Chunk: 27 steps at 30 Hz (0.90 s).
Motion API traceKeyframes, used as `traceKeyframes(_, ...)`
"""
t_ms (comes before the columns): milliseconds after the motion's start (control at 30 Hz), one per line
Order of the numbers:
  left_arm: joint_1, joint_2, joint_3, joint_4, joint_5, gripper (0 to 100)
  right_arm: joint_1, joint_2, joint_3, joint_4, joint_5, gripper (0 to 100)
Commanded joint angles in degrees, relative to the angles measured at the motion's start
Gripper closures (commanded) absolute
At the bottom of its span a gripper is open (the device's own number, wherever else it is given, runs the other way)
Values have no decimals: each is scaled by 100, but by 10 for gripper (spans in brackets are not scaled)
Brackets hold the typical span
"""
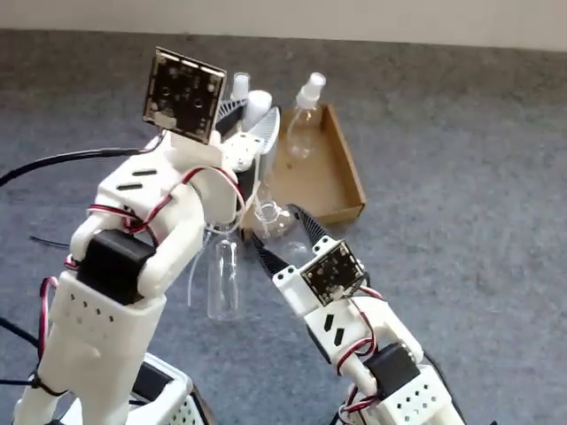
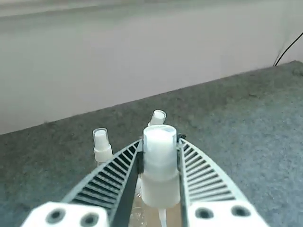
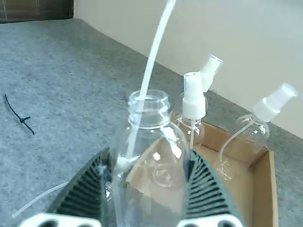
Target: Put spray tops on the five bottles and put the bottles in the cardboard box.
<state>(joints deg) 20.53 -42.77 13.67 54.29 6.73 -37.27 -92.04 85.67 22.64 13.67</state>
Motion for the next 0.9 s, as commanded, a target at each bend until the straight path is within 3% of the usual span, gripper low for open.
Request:
traceKeyframes(0,268,-127,207,-123,26,937,66,-75,-84,-154,-35,995)
traceKeyframes(100,567,-136,330,-105,26,937,66,-75,-75,-154,-35,995)
traceKeyframes(267,699,-479,681,624,18,934,92,-92,-110,-154,-290,995)
traceKeyframes(533,558,-1165,1807,527,9,934,92,-92,-119,-154,-677,995)
traceKeyframes(700,593,-1218,2360,527,-712,933,92,-101,-119,-154,-686,995)
traceKeyframes(867,549,-1218,2431,571,-870,932,92,-101,-92,-154,-686,995)
